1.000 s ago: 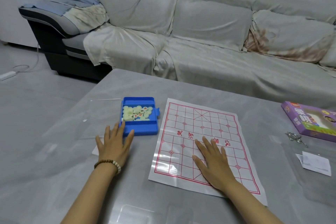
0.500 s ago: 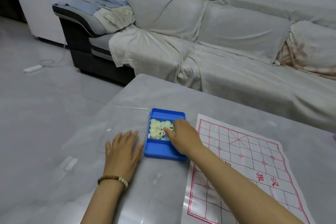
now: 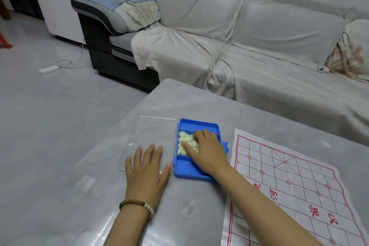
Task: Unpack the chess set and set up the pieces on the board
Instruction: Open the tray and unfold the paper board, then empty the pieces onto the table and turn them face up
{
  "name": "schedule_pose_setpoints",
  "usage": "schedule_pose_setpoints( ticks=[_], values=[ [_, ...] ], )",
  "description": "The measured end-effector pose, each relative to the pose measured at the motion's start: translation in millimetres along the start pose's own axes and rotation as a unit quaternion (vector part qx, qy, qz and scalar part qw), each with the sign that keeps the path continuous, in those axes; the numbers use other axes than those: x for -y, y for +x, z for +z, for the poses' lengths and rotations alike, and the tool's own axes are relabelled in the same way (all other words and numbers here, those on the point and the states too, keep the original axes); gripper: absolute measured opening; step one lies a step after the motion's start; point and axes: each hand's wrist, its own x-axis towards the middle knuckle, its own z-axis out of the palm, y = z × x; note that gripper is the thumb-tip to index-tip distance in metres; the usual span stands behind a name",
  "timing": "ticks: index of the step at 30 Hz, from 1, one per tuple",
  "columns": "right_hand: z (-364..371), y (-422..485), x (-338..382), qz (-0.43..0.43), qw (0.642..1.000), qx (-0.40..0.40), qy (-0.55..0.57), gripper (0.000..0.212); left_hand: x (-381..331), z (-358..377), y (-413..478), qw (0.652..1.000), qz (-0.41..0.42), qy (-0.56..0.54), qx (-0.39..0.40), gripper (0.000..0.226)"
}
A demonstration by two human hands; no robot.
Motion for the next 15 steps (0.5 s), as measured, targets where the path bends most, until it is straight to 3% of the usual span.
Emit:
schedule_pose_setpoints(
  ticks=[4,15],
  values=[
    [-5.9,1.0,0.9,-0.023,0.999,-0.002,0.023,0.037,-0.8,0.4,0.4,1.0,-0.003,-0.013,-0.003,0.129],
    [-4.2,0.4,0.2,-0.033,0.998,-0.009,0.044,0.027,4.6,1.1,-1.9,0.999,0.02,-0.028,-0.023,0.122]
  ],
)
